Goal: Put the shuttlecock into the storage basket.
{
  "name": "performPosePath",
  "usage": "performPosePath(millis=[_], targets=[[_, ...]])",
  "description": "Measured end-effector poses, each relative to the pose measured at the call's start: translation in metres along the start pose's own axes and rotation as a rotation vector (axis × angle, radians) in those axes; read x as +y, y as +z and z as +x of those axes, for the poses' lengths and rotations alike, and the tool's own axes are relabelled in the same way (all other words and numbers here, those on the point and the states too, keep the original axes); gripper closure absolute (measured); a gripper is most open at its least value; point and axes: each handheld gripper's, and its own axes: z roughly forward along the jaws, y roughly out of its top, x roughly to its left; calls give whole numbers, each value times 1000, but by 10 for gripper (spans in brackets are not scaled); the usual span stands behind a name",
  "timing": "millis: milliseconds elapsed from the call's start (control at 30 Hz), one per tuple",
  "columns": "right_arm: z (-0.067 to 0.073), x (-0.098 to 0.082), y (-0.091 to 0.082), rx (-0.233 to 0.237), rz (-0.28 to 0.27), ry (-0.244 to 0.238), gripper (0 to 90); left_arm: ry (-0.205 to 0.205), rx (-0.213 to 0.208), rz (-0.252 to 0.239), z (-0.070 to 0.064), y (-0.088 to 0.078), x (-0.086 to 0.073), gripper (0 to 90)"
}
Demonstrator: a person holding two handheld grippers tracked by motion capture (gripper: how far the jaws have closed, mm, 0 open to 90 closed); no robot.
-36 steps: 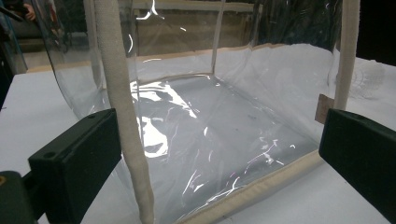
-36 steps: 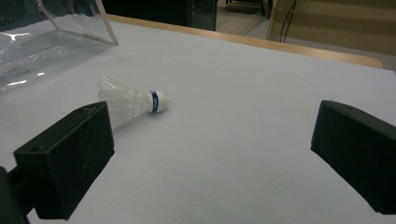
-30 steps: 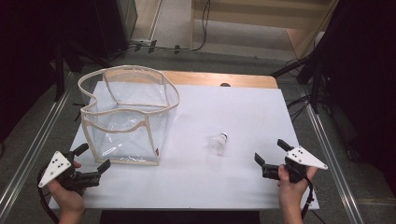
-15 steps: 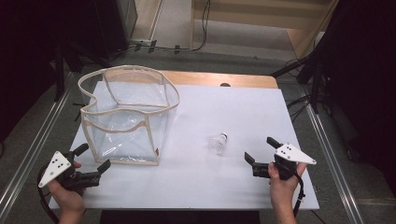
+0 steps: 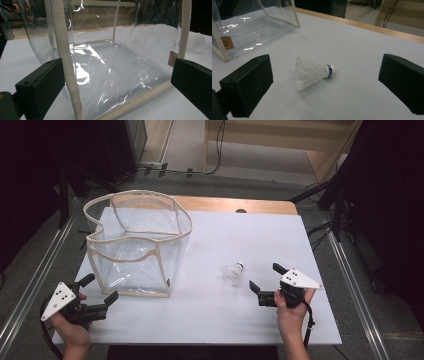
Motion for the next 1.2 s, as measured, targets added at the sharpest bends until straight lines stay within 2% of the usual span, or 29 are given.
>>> performPosePath(millis=[333,700,933,1067,1200], targets=[[10,4,15,34,8,-6,0,-3,-1,-4,0,0,0,0],[18,6,31,47,39,-8,0,-5,0,-5,1,0,0,0],[24,5,43,20,91,22,0,-4,-1,-5,1,0,0,0],[26,4,48,21,107,32,0,-4,-2,-7,1,0,0,0],[28,1,57,-3,151,43,7,-4,-1,-6,1,0,0,0]])
